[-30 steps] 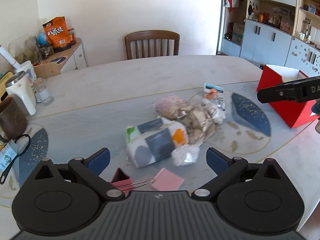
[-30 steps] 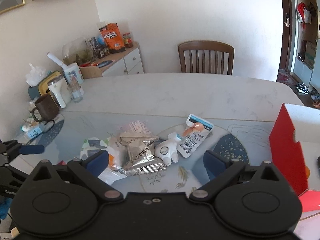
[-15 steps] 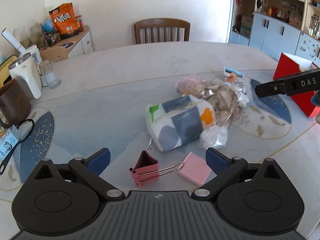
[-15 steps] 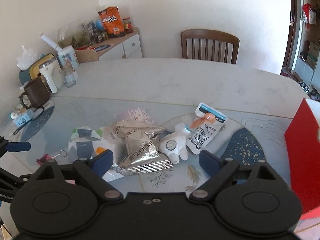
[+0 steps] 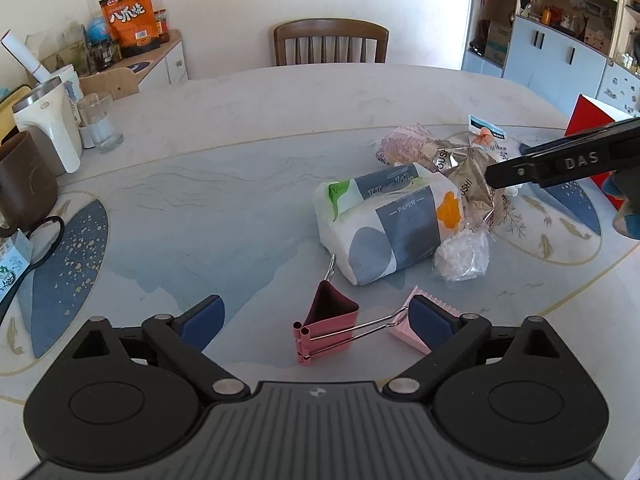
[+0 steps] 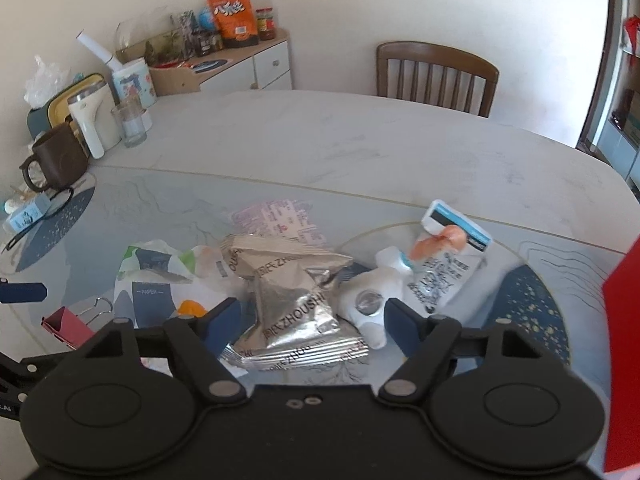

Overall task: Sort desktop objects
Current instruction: 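Grasp the pink binder clip with the left gripper while the right gripper grasps the silver foil bag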

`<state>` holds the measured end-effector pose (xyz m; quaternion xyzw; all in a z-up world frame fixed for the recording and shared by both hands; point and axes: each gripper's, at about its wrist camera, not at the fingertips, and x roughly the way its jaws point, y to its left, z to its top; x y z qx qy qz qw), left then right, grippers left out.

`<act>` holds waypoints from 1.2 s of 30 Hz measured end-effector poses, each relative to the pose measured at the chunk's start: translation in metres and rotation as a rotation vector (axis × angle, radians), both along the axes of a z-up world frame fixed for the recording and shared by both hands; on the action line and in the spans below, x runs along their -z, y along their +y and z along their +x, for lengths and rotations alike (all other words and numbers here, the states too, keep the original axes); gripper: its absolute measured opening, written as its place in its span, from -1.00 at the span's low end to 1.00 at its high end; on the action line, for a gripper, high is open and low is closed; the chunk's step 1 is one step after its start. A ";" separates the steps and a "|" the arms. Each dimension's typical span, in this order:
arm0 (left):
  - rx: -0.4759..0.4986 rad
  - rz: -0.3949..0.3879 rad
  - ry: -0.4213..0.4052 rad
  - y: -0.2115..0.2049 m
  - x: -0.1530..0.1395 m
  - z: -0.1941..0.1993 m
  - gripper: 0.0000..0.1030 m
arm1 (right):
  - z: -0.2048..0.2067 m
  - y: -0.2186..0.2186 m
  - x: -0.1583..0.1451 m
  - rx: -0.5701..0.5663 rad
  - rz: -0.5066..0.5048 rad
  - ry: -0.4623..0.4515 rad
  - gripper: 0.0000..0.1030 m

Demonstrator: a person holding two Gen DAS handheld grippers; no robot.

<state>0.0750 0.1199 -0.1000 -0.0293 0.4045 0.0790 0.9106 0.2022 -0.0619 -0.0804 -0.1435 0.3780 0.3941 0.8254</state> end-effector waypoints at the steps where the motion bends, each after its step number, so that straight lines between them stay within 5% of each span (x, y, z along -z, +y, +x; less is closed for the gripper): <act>1: 0.004 0.000 0.003 0.000 0.001 0.001 0.86 | 0.000 0.003 0.002 -0.005 -0.006 -0.002 0.49; 11: 0.047 -0.017 0.031 0.000 0.011 0.004 0.47 | 0.003 0.027 0.016 -0.028 -0.057 -0.010 0.27; 21: 0.066 -0.021 0.036 -0.004 0.014 0.008 0.30 | 0.006 0.037 0.026 -0.025 -0.081 -0.009 0.13; 28: 0.080 -0.019 0.029 -0.008 0.012 0.009 -0.12 | 0.006 0.039 0.027 -0.029 -0.082 -0.015 0.03; 36: 0.080 -0.011 0.035 -0.009 0.010 0.009 -0.20 | 0.005 0.033 0.025 -0.027 -0.078 0.000 -0.05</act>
